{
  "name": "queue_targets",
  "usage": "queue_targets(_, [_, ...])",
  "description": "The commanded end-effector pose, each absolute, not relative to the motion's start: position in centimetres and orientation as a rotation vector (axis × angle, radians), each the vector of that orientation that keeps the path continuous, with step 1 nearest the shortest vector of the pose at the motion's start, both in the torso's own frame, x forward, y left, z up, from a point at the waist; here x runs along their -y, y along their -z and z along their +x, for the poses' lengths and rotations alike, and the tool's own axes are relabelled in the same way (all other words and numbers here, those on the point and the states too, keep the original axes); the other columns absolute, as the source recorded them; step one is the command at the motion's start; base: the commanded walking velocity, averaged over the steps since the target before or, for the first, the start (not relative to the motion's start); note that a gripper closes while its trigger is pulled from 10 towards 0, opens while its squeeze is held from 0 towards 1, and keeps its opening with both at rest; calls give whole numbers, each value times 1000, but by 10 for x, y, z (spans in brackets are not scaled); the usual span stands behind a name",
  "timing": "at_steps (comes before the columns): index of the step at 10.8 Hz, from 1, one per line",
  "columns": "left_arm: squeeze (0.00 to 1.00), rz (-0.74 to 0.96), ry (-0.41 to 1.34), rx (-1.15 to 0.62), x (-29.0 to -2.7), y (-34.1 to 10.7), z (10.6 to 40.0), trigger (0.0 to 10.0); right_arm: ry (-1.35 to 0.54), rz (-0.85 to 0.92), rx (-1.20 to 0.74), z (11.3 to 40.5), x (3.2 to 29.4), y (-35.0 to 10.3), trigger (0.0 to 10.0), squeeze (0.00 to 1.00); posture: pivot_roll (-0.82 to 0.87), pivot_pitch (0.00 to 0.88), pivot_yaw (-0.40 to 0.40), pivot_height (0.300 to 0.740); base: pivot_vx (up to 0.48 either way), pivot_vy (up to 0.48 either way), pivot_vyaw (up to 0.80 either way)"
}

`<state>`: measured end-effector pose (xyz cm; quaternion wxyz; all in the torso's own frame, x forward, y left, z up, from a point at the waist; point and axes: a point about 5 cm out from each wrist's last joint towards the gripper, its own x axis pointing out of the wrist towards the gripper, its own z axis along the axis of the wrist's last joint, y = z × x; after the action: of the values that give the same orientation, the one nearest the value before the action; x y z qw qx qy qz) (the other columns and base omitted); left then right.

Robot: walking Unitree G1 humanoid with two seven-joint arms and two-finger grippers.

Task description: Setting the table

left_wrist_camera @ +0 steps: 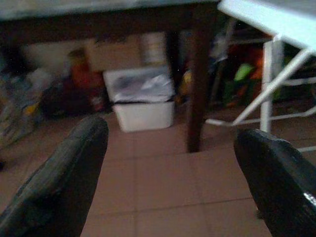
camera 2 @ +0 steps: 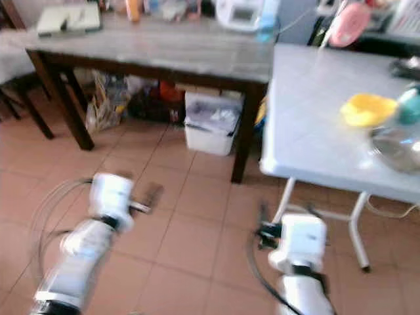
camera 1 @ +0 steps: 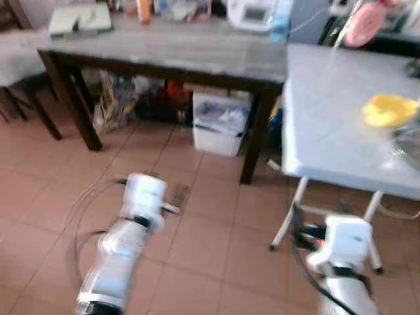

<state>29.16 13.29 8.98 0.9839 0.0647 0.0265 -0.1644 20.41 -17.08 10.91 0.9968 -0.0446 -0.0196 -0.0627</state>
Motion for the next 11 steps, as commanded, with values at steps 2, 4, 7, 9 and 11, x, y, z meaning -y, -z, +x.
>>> queue_targets(2, [0, 155, 301, -50, -144, -91, 294, 10000, 121, -79, 53, 206, 166, -112, 10000, 0, 122, 101, -26, 740, 0, -334, 0])
queue_targets(4, [0, 160, 302, -46, -144, -92, 294, 10000, 119, -83, 57, 207, 166, -112, 10000, 0, 130, 99, -25, 740, 0, -349, 0])
queue_targets(7, [0, 163, 305, -48, -144, -91, 294, 10000, 125, -97, 54, 205, 167, -111, 10000, 0, 129, 102, -24, 740, 0, -347, 0])
queue_targets(9, [0, 166, 309, -48, -143, -91, 293, 10000, 121, -102, 50, 205, 165, -109, 10000, 0, 129, 104, -21, 740, 0, -349, 0])
queue_targets(11, [0, 166, 315, -50, -142, -90, 293, 10000, 129, -102, 48, 204, 166, -109, 10000, 0, 125, 108, -17, 740, 0, -347, 0])
